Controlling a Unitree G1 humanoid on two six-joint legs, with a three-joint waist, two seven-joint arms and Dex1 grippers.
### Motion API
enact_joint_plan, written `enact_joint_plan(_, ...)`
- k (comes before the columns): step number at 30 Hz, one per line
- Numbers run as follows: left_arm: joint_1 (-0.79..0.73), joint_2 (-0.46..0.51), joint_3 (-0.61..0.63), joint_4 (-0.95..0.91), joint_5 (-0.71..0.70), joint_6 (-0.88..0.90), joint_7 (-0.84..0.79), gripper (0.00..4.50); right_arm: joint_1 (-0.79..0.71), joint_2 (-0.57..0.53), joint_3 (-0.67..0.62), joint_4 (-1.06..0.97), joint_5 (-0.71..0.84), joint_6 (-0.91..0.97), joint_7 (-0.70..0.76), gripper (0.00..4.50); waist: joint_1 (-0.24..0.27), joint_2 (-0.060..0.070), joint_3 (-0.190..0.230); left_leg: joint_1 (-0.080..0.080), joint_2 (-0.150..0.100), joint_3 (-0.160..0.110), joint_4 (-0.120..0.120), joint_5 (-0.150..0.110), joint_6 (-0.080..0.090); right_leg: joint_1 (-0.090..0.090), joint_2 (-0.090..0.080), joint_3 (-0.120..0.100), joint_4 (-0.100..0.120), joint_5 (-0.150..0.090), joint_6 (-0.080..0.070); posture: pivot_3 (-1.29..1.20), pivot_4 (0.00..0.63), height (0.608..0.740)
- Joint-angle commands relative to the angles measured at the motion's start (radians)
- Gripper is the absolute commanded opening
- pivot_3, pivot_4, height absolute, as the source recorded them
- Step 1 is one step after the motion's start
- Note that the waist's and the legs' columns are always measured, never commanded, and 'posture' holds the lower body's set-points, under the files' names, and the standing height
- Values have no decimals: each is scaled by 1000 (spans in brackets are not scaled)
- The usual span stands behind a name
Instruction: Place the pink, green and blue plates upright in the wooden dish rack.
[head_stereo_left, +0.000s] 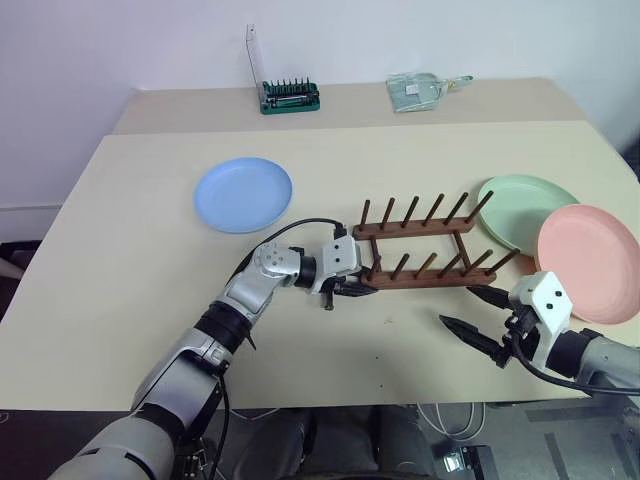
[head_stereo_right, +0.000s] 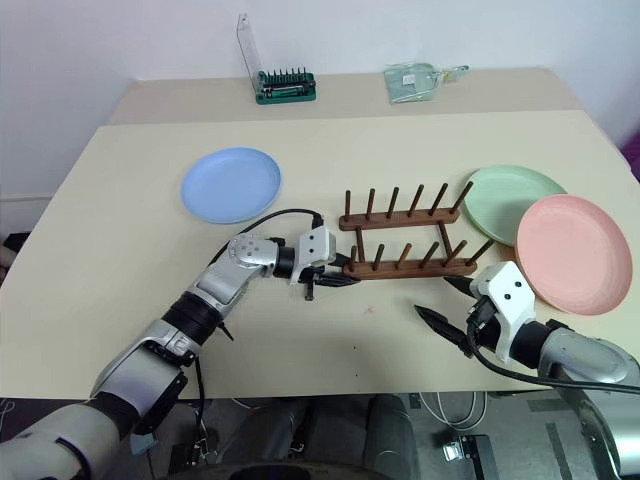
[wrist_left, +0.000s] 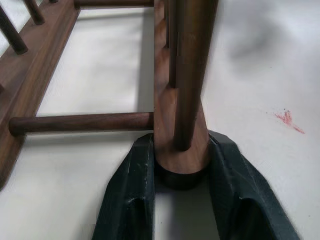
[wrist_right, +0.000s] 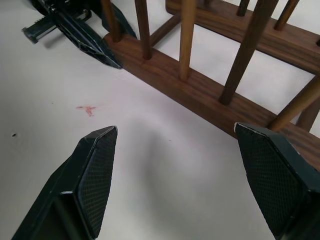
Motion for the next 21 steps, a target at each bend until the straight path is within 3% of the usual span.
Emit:
enact_joint_plan(1,9,26,20,-4,33,-8,2,3178,6,3,-42,-21,2,-23,-4,3835,0,0,0,0,0,0,0,0,0,0,0,0,0,0,0,0,150,738)
enact_joint_plan(3,19,38,36,-23,29,27,9,4123,5,0,-49,-10,-1,-18,-6,3835,0,0,0,0,0,0,0,0,0,0,0,0,0,0,0,0,150,738)
enact_joint_plan(6,64,87,67,-121,-4,109,-16,4165,2,-28,-54,32,-31,-7,-4,3000,-3,0,0,1,0,0,0,0,0,0,0,0,1,0,0,0,150,738)
enact_joint_plan(9,124,139,87,-274,-78,232,-79,3135,-8,-51,-39,67,-60,-5,-2,1486,-9,1,0,1,0,0,0,0,0,0,0,1,1,0,0,0,150,738)
enact_joint_plan(12,175,175,50,-439,-101,365,-106,1583,-26,-84,-1,116,-99,-2,8,0,-12,1,-1,1,0,0,0,0,0,0,0,1,2,0,0,0,150,738)
enact_joint_plan(14,182,167,36,-487,-99,419,-90,636,-38,-97,23,135,-125,-12,12,0,-7,1,-1,1,0,0,0,0,0,1,0,1,2,0,0,0,150,738)
enact_joint_plan(21,183,75,-31,-467,13,423,72,636,-175,-118,146,262,-251,-28,-26,0,-2,1,0,1,0,0,1,1,-1,1,0,1,2,0,0,0,150,738)
